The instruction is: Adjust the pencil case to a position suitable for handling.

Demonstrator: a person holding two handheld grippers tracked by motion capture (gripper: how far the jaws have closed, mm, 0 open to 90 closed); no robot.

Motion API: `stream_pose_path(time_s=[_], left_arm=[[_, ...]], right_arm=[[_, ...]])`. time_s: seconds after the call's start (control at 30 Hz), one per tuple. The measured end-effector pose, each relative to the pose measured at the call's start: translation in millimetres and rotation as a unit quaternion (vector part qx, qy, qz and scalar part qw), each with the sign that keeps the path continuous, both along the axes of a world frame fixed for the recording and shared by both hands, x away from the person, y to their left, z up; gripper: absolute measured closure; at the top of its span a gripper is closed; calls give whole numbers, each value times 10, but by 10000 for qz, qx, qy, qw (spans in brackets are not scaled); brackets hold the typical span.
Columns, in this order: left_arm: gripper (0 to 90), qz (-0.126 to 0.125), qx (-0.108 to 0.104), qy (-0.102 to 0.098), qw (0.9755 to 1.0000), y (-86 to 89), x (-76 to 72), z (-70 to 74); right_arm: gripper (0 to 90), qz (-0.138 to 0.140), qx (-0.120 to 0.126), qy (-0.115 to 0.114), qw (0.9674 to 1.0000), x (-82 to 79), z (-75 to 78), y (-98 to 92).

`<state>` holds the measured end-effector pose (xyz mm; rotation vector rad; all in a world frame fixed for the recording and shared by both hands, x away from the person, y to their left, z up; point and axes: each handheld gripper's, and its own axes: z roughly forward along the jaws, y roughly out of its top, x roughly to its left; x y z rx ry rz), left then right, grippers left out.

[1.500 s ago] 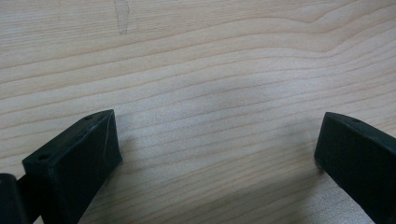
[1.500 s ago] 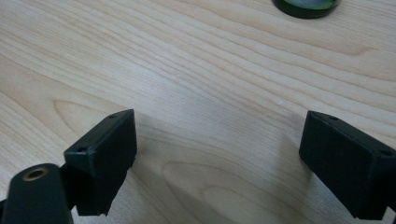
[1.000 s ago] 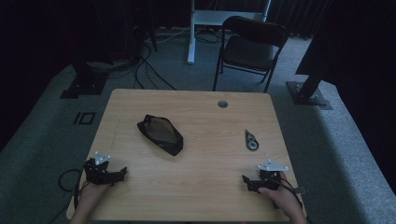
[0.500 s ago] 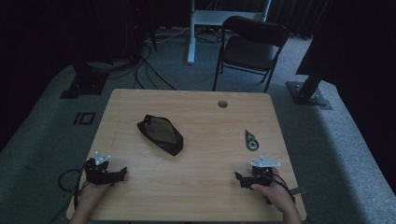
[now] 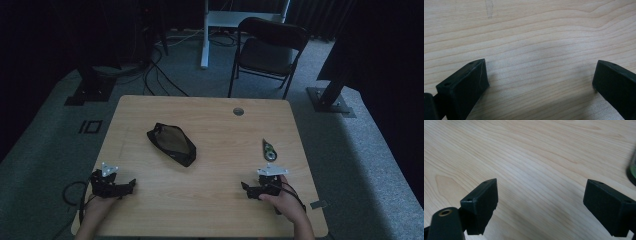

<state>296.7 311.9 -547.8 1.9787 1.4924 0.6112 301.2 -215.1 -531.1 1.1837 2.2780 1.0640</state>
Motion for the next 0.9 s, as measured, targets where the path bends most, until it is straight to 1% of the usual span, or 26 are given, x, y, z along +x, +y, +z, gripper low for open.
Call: stream_pose_path(time_s=[0.23,0.3,0.4,0.43,0.47,0.6,0.63,0.7,0.73,0.9], left_arm=[[2,-3,3,2,10000,1,0,0],[3,-2,3,2,10000,0,0,0],[2,-2,2,2,10000,0,0,0],[3,-2,2,2,10000,0,0,0],[3,-5,6,5,10000,1,0,1],[3,-2,2,2,10000,0,0,0],[2,-2,2,2,10000,0,0,0],[3,-3,3,2,10000,1,0,0],[3,-1,2,1,10000,0,0,0],[2,-2,2,2,10000,1,0,0]], right_arm=[[123,96,16,-41,9999,39,32,119],[123,89,-28,-24,10000,51,34,149],[124,151,38,-50,9999,76,47,229],[124,151,38,-50,9999,76,47,229],[124,191,43,-67,9998,88,50,275],[124,221,-9,-80,9997,104,60,345],[125,286,20,-95,9995,111,72,392],[124,309,24,-100,9995,114,76,411],[125,373,45,-119,9992,125,83,470],[128,459,77,-147,9988,147,95,560]])
